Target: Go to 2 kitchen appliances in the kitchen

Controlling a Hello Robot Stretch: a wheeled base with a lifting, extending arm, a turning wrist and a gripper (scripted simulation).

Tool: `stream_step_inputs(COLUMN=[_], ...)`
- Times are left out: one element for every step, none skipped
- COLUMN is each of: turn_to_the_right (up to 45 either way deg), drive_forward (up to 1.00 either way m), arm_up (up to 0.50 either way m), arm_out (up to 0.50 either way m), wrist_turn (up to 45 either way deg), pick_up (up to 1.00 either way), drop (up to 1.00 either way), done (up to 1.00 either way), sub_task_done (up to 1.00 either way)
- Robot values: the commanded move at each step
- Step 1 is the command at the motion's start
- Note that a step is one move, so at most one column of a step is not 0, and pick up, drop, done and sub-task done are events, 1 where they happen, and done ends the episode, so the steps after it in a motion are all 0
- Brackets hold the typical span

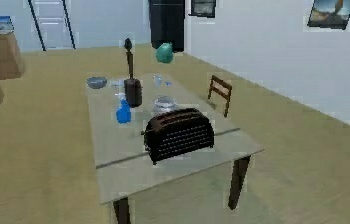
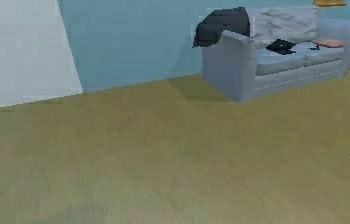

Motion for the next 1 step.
stream_step_inputs(turn_to_the_right=[-45.0], drive_forward=[0.00], arm_up=[0.00], arm_out=[0.00], wrist_turn=[0.0], pick_up=[0.00], drop=[0.00], done=[0.00], sub_task_done=[0.00])
